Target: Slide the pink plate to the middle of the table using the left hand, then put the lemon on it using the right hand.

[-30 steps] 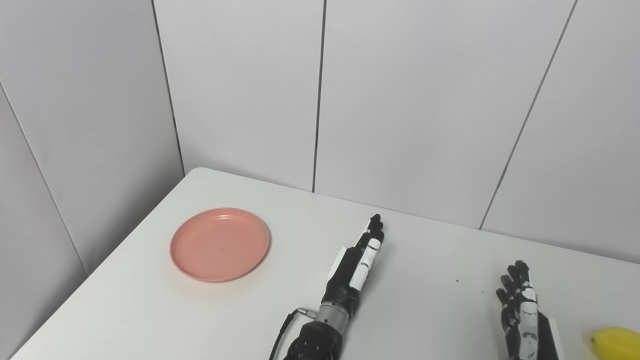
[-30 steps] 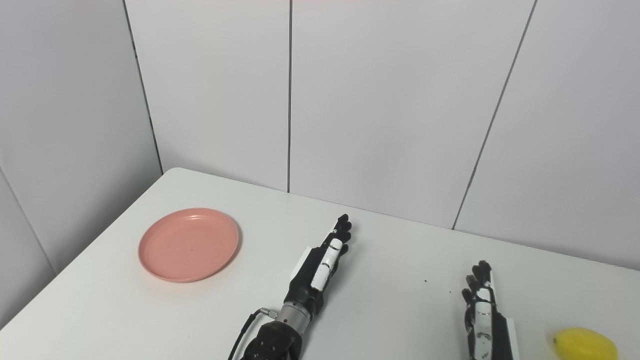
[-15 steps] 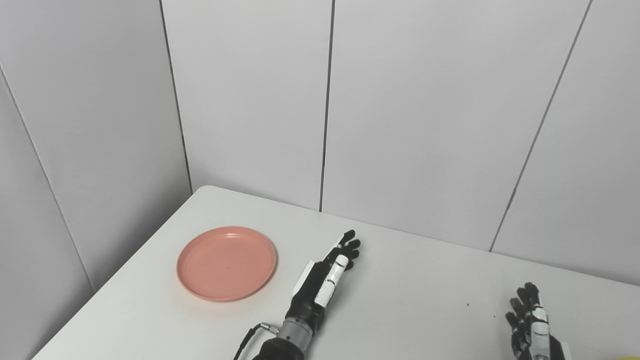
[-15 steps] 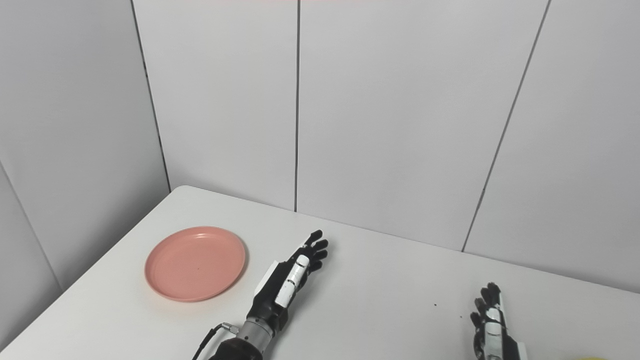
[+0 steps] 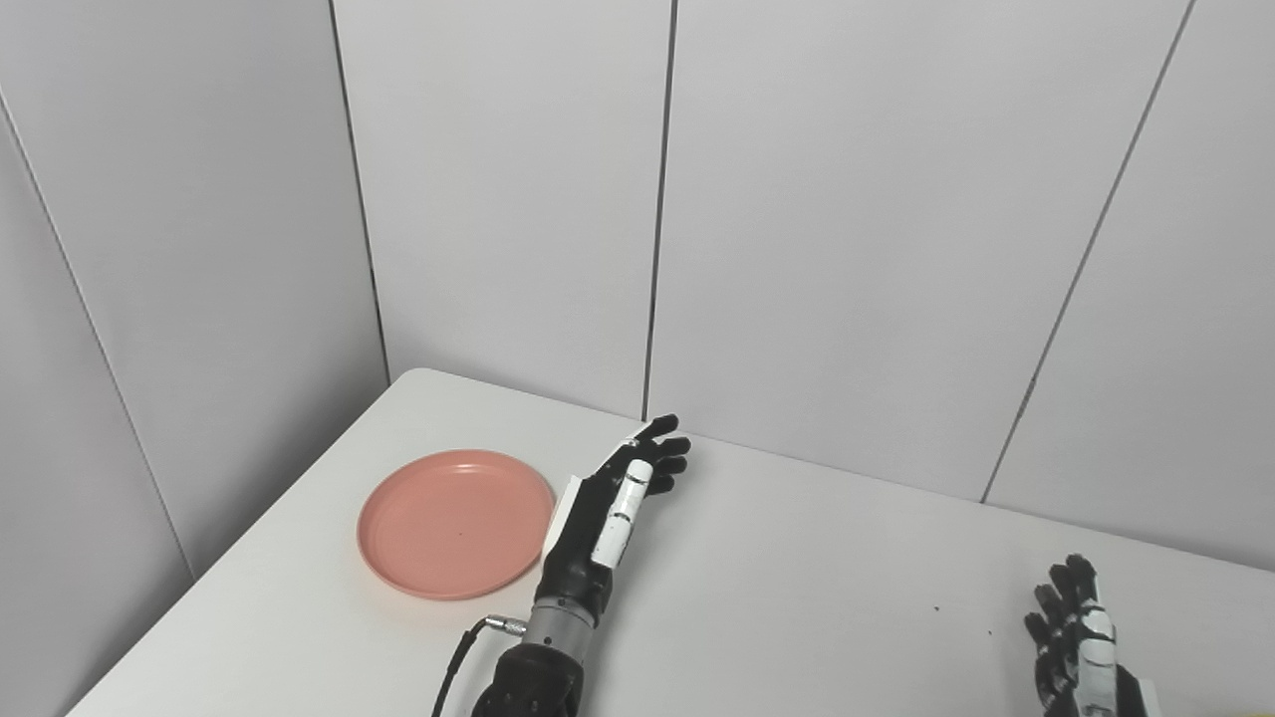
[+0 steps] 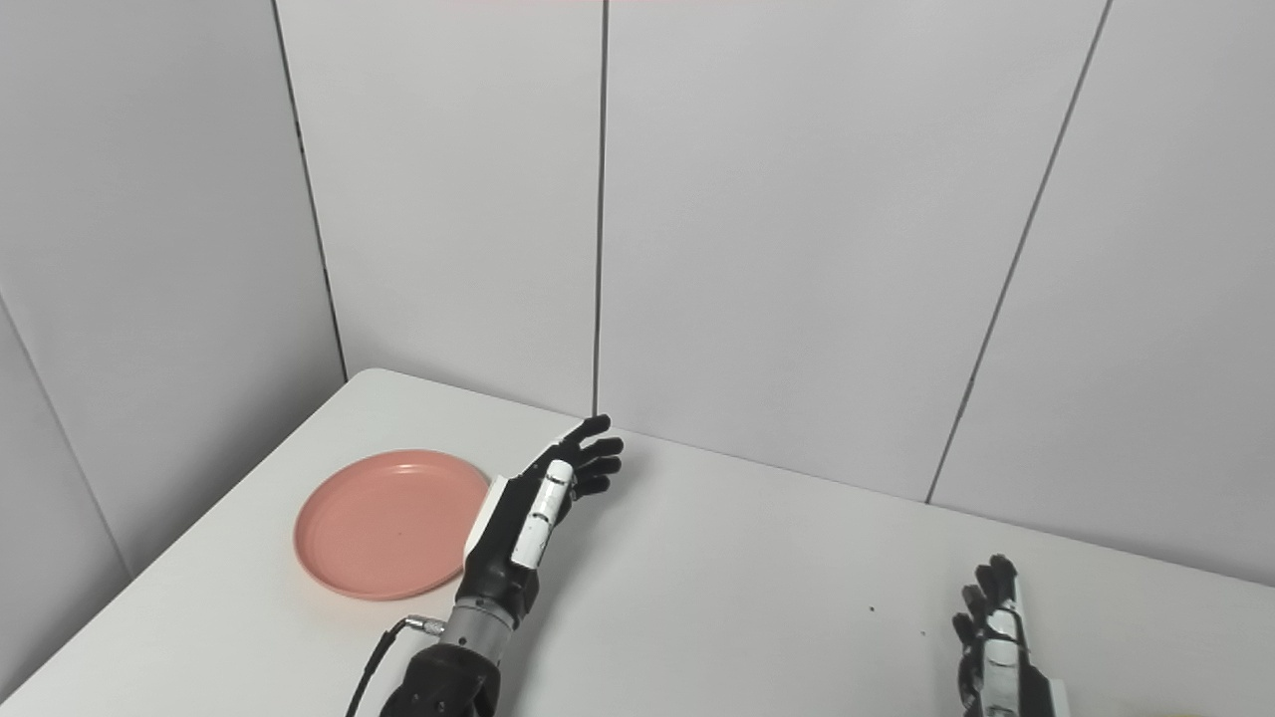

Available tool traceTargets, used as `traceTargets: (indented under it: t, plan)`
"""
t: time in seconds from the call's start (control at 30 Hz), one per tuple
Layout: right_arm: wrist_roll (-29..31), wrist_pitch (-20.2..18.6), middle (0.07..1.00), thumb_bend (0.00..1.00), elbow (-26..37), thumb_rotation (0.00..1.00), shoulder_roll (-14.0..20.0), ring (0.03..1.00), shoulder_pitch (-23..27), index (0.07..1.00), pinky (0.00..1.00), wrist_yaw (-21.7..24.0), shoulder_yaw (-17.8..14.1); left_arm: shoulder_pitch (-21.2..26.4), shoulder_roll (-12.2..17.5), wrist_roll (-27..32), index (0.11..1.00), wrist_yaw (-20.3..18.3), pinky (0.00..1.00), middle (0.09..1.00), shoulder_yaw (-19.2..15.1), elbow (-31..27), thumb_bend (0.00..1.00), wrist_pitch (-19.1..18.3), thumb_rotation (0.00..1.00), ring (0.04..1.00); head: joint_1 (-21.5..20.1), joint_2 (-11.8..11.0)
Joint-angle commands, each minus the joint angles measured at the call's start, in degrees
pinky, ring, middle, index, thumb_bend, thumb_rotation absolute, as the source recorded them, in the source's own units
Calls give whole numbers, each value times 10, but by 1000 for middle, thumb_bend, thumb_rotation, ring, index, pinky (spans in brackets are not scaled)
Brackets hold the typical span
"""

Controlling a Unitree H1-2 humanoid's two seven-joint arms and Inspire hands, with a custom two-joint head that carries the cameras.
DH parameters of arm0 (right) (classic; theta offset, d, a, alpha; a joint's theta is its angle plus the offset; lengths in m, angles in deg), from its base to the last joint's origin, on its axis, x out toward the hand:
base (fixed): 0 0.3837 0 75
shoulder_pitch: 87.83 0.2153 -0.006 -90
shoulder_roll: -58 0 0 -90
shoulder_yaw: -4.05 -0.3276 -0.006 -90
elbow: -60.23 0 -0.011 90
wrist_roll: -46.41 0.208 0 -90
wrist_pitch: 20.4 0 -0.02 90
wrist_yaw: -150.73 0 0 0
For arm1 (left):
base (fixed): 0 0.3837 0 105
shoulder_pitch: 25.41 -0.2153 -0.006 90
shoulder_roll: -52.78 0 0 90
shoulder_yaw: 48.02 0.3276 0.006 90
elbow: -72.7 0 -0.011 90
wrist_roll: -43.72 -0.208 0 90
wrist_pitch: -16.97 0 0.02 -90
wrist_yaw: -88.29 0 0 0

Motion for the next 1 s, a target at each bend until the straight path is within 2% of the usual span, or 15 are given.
traceTargets:
  t: [0.0,0.13,0.6,0.73,0.97]
  plan:
    - [0,-4,1000,370,19,1000,-2,1000,13,1000,1000,2,1,34,16,-10,807,15,836,792,-10,-13,609,17,1000,799,1,0]
    - [0,-4,1000,351,20,1000,-3,1000,13,1000,1000,2,1,45,32,-3,812,23,854,799,-32,-9,644,2,1000,803,2,0]
    - [0,-10,1000,324,28,1000,-3,1000,12,1000,1000,4,4,65,89,5,809,45,842,807,-92,30,663,26,1000,812,8,-2]
    - [-2,-10,1000,313,32,1000,-5,1000,12,1000,1000,3,5,59,99,10,805,50,905,809,-105,21,681,14,1000,837,10,0]
    - [-6,-8,1000,290,33,1000,-7,1000,12,1000,1000,2,4,51,121,13,793,62,839,800,-130,37,658,27,1000,815,13,-1]
